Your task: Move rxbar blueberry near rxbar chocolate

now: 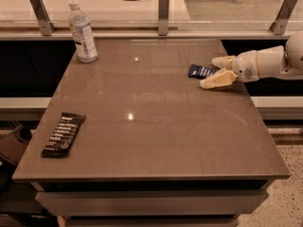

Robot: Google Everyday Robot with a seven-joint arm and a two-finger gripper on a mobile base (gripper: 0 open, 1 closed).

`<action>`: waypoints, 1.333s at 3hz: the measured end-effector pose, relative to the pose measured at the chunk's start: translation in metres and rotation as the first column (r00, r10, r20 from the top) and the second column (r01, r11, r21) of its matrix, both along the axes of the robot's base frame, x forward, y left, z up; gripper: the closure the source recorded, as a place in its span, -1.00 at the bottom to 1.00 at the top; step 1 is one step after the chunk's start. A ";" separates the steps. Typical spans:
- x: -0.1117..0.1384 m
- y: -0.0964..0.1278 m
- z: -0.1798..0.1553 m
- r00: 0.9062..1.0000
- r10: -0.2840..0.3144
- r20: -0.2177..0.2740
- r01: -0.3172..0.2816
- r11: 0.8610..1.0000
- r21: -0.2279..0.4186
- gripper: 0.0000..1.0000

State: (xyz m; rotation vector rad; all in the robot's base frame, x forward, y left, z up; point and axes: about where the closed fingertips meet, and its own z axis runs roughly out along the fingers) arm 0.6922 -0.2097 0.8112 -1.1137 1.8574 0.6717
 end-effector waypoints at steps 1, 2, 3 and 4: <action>0.000 0.000 0.005 1.000 0.000 0.000 0.000 1.000 0.000 0.74; 0.000 0.000 0.007 1.000 0.000 0.000 0.000 1.000 0.000 1.00; 0.000 0.000 0.007 1.000 0.000 0.000 0.000 1.000 0.000 1.00; -0.004 0.006 0.013 1.000 0.013 -0.005 -0.013 1.000 -0.017 1.00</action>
Offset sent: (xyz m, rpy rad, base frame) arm 0.0000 0.0001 0.0050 0.0000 0.0000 0.0001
